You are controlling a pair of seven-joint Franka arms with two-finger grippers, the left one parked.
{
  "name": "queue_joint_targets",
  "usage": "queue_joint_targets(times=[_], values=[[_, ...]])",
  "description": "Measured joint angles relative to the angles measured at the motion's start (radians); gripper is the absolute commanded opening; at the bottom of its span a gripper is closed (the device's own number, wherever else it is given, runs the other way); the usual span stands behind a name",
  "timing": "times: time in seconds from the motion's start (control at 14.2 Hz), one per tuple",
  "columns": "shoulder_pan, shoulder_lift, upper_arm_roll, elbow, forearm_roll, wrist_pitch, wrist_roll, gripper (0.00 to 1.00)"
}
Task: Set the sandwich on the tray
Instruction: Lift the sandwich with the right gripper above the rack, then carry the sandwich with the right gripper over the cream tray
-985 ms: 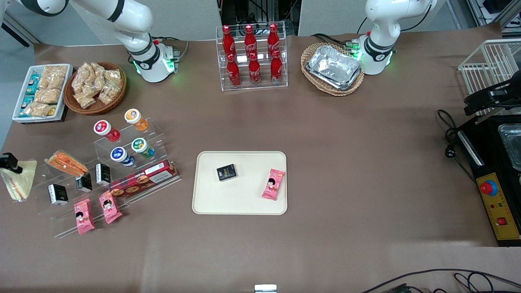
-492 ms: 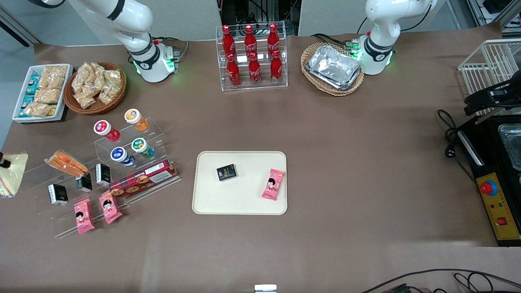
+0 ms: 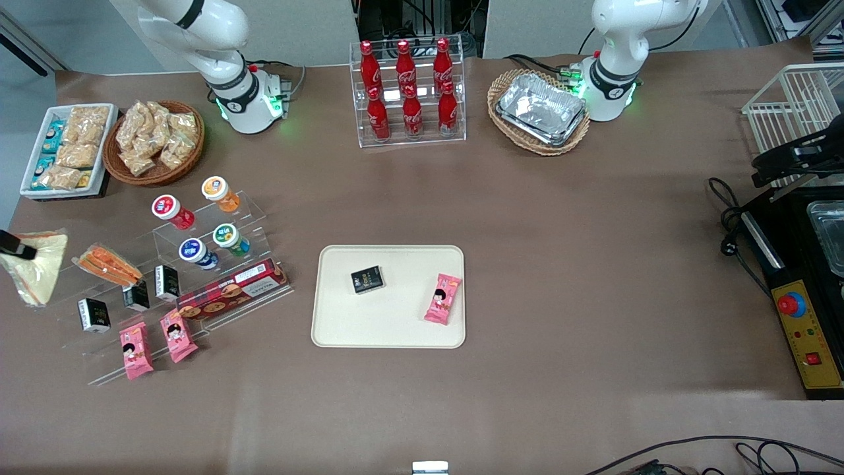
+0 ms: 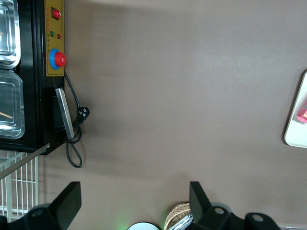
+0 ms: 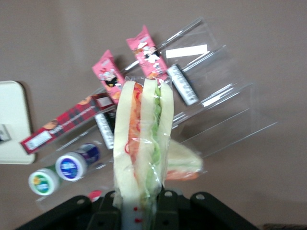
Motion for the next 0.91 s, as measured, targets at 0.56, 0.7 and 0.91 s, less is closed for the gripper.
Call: queue_joint_targets(times=[0.56,0.7,0.91], values=[[0.276,-0.072,0.007,0.003,-0.038,-0.049,0.647,0.08],[0.351,-0.077,0.008,0.003,-0.049,-0.052,0.808,0.08],[0.452,-0.073,0.009,0.001,-0.053,-0.053,1.065,0.08]])
